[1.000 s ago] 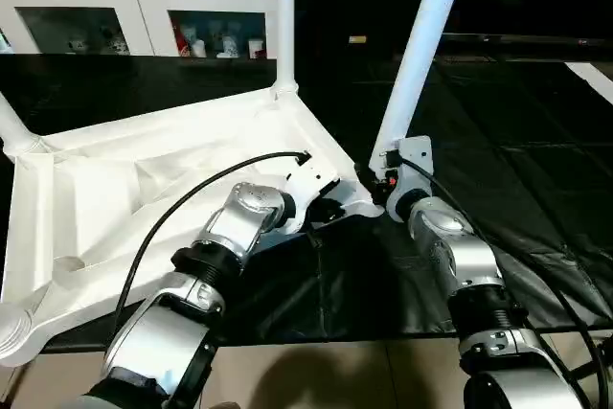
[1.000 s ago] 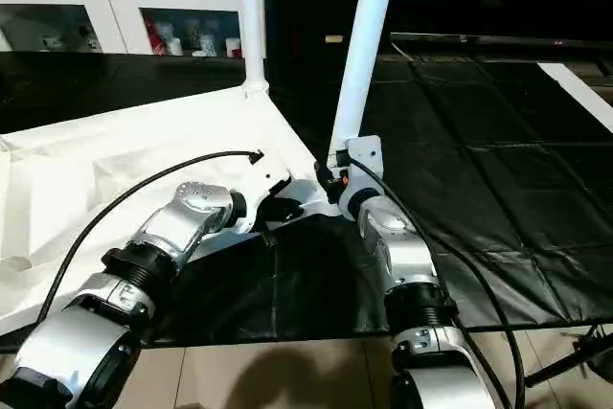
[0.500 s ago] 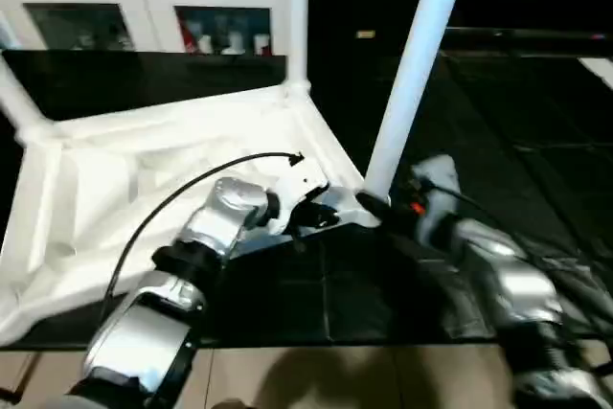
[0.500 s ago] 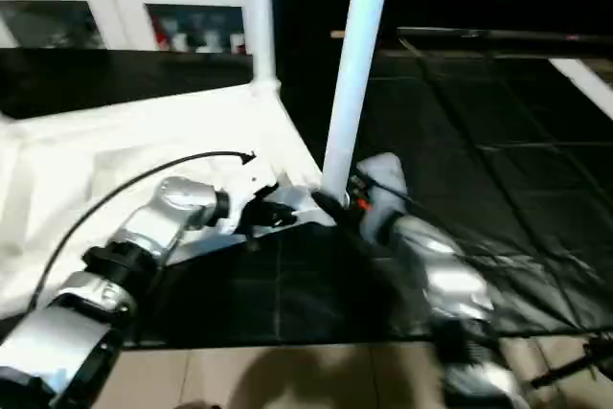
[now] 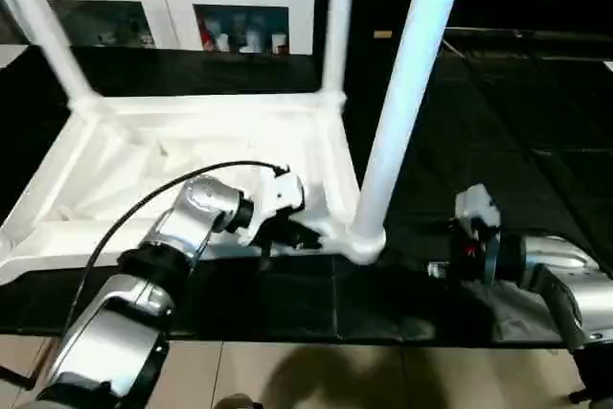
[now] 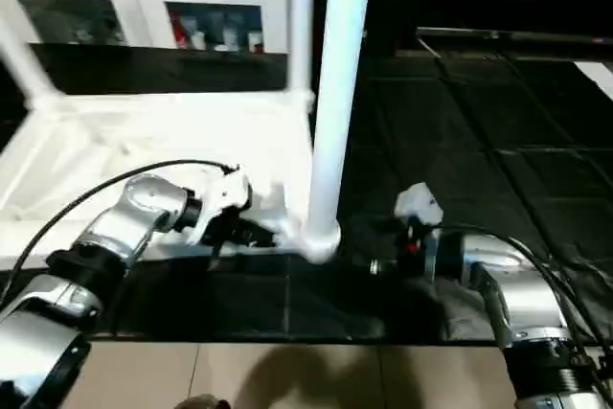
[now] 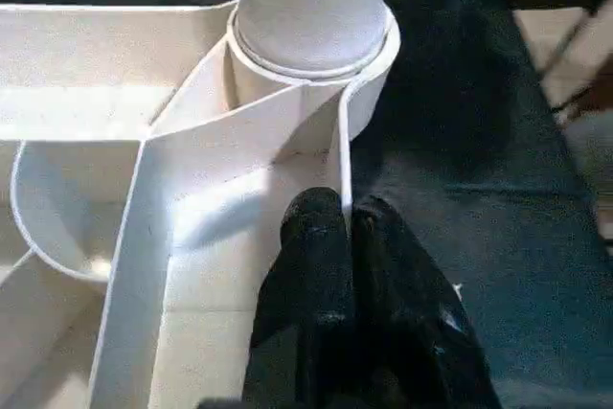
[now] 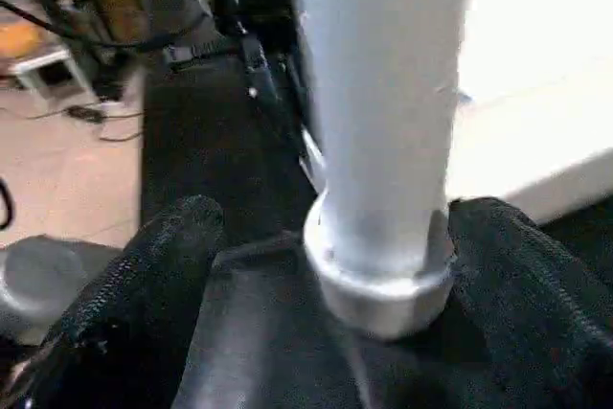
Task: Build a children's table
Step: Rotate leg to tighten
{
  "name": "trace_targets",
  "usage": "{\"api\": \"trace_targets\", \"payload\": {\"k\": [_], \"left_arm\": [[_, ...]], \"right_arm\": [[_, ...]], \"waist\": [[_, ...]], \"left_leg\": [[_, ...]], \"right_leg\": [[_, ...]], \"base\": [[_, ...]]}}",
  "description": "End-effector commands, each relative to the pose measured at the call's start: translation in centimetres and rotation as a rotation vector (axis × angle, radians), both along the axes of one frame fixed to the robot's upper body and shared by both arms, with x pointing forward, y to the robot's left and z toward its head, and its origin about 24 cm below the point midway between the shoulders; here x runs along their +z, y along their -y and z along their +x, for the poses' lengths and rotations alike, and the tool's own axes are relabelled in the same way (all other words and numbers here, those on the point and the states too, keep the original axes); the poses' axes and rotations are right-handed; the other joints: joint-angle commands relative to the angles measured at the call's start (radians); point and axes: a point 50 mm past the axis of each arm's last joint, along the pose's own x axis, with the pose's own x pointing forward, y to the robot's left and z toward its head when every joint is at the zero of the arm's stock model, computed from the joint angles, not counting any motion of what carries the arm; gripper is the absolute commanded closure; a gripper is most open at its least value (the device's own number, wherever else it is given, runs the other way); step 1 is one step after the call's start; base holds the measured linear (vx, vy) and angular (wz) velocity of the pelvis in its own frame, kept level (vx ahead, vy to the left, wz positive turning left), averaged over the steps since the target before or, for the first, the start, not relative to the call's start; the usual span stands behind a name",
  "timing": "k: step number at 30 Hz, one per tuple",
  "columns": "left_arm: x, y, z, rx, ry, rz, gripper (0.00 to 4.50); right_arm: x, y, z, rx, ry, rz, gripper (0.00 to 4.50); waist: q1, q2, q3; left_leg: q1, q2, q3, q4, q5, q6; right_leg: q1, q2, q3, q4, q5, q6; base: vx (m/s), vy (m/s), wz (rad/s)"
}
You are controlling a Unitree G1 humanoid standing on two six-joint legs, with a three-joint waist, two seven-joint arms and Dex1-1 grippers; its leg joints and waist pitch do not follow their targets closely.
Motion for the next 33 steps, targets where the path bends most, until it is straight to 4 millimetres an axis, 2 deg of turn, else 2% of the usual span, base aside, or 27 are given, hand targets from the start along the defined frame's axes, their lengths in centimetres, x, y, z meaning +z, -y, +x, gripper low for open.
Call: {"api": "trace_targets", "payload": {"k": [1, 2, 3, 5, 6, 8, 10, 12, 14, 15, 22, 29, 32, 33], "left_arm": [[0.7, 1.0, -0.6, -0.141, 0.022, 0.005, 4.5], [0.7, 0.9, -0.7, -0.156, 0.021, 0.013, 4.5], [0.7, 0.9, -0.8, -0.164, 0.021, 0.017, 4.5], [0.7, 0.9, -0.9, -0.187, 0.023, 0.027, 4.5], [0.7, 0.9, -1.0, -0.204, 0.022, 0.036, 4.5], [0.7, 0.9, -1.1, -0.218, 0.023, 0.045, 4.5], [0.7, 0.9, -1.1, -0.222, 0.024, 0.048, 4.5], [0.7, 0.9, -1.1, -0.226, 0.028, 0.051, 4.5], [0.7, 1.0, -1.1, -0.227, 0.032, 0.054, 4.5], [0.7, 1.0, -1.1, -0.227, 0.034, 0.054, 4.5], [0.7, 0.9, -0.8, -0.222, 0.044, 0.063, 4.5], [0.6, 0.9, -0.5, -0.163, 0.051, 0.052, 4.5], [0.4, 1.4, 0.3, -0.046, 0.055, 0.042, 4.5], [0.5, 1.8, 0.7, 0.013, 0.053, 0.024, 4.5]], "right_arm": [[0.6, -0.7, 0.5, 0.047, 0.033, 0.009, 0.44], [0.6, -0.9, 0.6, 0.054, 0.038, 0.008, 0.44], [0.6, -1.0, 0.7, 0.057, 0.043, 0.007, 0.7], [0.5, -1.5, 1.0, 0.073, 0.039, 0.01, 0.81], [0.6, -1.9, 1.1, 0.096, 0.031, 0.013, 0.81], [0.6, -2.2, 1.1, 0.14, 0.008, 0.022, 1.1], [0.6, -2.4, 1.0, 0.158, -0.003, 0.028, 1.1], [0.5, -2.6, 1.0, 0.181, -0.019, 0.035, 1.44], [0.4, -2.7, 1.1, 0.205, -0.033, 0.032, 1.51], [0.4, -2.8, 1.1, 0.212, -0.039, 0.03, 1.72], [0.3, -2.9, 1.3, 0.233, -0.061, 0.033, 2.28], [-0.1, -3.1, 1.1, 0.237, -0.086, 0.06, 2.41], [-0.6, -3.6, 1.2, 0.119, -0.076, 0.071, 2.41], [-0.9, -3.8, 1.3, 0.048, -0.07, 0.07, 2.41]], "waist": [[-0.002, -0.003, -0.073], [-0.001, -0.008, -0.073], [0.003, -0.006, -0.073], [0.007, -0.006, -0.071], [0.009, -0.007, -0.073], [0.009, -0.007, -0.074], [0.01, -0.007, -0.075], [0.009, -0.007, -0.076], [0.009, -0.006, -0.076], [0.01, -0.005, -0.076], [0.011, -0.005, -0.078], [0.011, -0.007, -0.075], [0.012, -0.007, -0.074], [0.011, -0.011, -0.072]], "left_leg": [[0.021, 0.033, -0.006, -0.056, -0.156, 0.073], [0.021, 0.034, -0.006, -0.057, -0.159, 0.072], [0.021, 0.033, -0.006, -0.056, -0.162, 0.066], [0.022, 0.033, -0.005, -0.056, -0.166, 0.06], [0.021, 0.032, -0.006, -0.056, -0.161, 0.056], [0.02, 0.032, -0.007, -0.056, -0.156, 0.056], [0.018, 0.031, -0.006, -0.054, -0.147, 0.061], [0.016, 0.03, -0.007, -0.054, -0.139, 0.065], [0.015, 0.029, -0.007, -0.053, -0.141, 0.065], [0.017, 0.031, -0.007, -0.053, -0.142, 0.063], [0.016, 0.029, -0.008, -0.052, -0.136, 0.064], [0.017, 0.03, -0.008, -0.053, -0.161, 0.051], [0.016, 0.029, -0.008, -0.052, -0.16, 0.049], [0.019, 0.028, -0.006, -0.053, -0.164, 0.046]], "right_leg": [[0.051, -0.077, 0.038, -0.064, -0.046, -0.267], [0.051, -0.078, 0.039, -0.065, -0.054, -0.265], [0.049, -0.079, 0.039, -0.065, -0.074, -0.261], [0.046, -0.078, 0.04, -0.066, -0.093, -0.254], [0.048, -0.078, 0.039, -0.064, -0.092, -0.252], [0.049, -0.077, 0.039, -0.062, -0.077, -0.246], [0.05, -0.078, 0.039, -0.06, -0.058, -0.248], [0.051, -0.078, 0.037, -0.058, -0.047, -0.25], [0.05, -0.078, 0.037, -0.059, -0.052, -0.25], [0.049, -0.078, 0.037, -0.059, -0.056, -0.249], [0.051, -0.077, 0.036, -0.056, -0.038, -0.254], [0.049, -0.078, 0.036, -0.061, -0.093, -0.245], [0.048, -0.078, 0.036, -0.061, -0.094, -0.245], [0.044, -0.077, 0.038, -0.065, -0.116, -0.237]], "base": [[0.0, 0.0, 0.0], [0.0, 0.0, 0.0], [0.0, 0.0, 0.0], [0.0, 0.0, 0.0], [0.0, 0.0, 0.0], [0.0, 0.0, 0.0], [0.0, 0.0, 0.0], [0.0, 0.0, 0.0], [0.0, 0.0, 0.0], [0.0, 0.0, 0.0], [0.0, 0.0, 0.0], [0.0, 0.0, 0.0], [0.0, 0.0, 0.0], [0.0, 0.0, 0.0]]}}
